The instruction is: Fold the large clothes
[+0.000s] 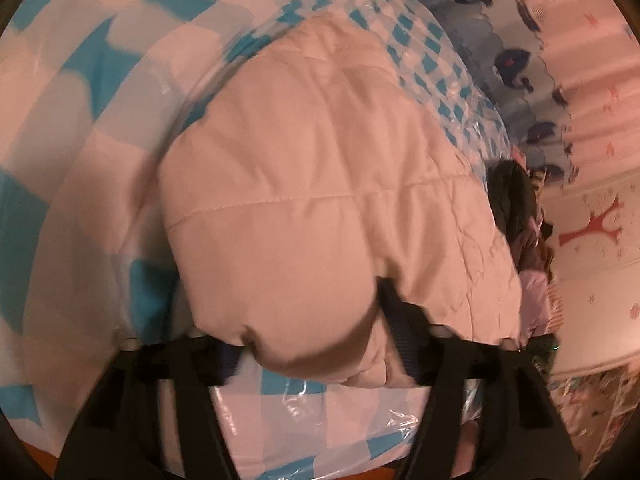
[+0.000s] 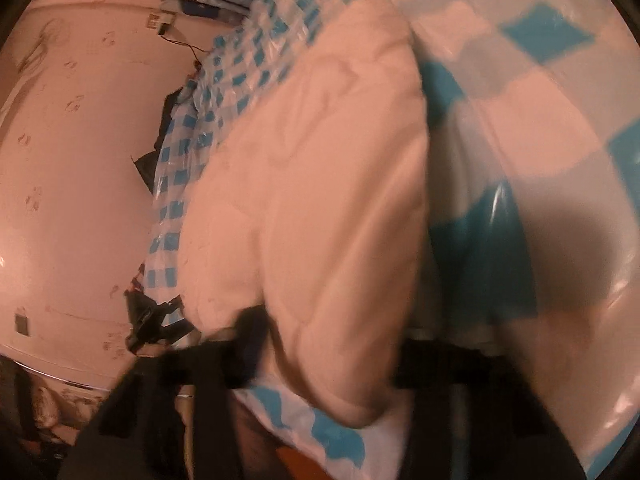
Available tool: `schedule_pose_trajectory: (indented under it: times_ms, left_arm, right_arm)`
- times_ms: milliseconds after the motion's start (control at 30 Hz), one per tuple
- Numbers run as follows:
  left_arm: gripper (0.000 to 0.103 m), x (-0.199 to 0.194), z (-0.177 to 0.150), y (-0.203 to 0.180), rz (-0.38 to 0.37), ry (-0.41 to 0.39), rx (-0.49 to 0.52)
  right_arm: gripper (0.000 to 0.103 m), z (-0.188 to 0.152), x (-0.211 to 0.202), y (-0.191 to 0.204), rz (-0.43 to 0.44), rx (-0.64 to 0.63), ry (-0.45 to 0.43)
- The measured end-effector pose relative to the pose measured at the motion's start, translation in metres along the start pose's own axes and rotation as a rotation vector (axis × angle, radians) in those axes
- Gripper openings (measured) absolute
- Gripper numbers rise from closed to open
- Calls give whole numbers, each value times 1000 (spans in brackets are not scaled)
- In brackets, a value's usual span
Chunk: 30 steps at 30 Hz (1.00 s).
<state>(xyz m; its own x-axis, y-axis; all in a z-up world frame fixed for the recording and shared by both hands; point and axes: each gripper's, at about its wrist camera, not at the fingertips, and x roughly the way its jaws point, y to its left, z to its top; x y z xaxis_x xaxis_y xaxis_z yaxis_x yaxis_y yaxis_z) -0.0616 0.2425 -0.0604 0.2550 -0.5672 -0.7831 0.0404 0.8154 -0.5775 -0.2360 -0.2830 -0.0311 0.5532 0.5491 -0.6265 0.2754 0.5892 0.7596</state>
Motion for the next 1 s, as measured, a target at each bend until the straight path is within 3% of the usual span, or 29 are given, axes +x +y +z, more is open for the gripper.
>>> schedule_pose_trajectory:
  times_ms: [67, 300, 467, 567, 633, 733, 800, 833, 900, 967, 1000]
  left_arm:
    - [34, -7, -1, -15, 23, -6, 55]
    - [29, -43, -21, -72, -50, -20, 188]
    - [30, -23, -69, -79, -54, 99, 238]
    - [36, -6, -86, -65, -29, 162, 203]
    - [41, -13, -87, -59, -39, 160, 173]
    - [47, -37, -88, -57, -14, 122, 168]
    - [50, -52, -88, -52, 41, 92, 177]
    - [50, -65, -86, -52, 132, 36, 196]
    - [51, -85, -77, -56, 232, -62, 219]
    - [51, -100, -66, -67, 249, -133, 238]
    - [51, -104, -61, -79, 251, -160, 278]
  right_arm:
    - [25, -1, -10, 18, -36, -70, -23]
    - [23, -11, -72, 47, -55, -156, -98]
    - [23, -41, -101, 4, -110, -87, -72]
    - [31, -53, -96, -31, -131, -28, -11]
    - [37, -57, -100, -38, -118, -4, -17]
    - [42, -53, -115, -30, -140, -22, -65]
    - [43, -47, -122, -24, -170, -32, -87]
    - [43, -44, -123, -18, -207, -51, -102]
    - [44, -37, -118, 0, -304, -114, -118]
    - [51, -30, -110, 7, -331, -105, -93]
    - [59, -27, -106, 6, -338, -93, -60]
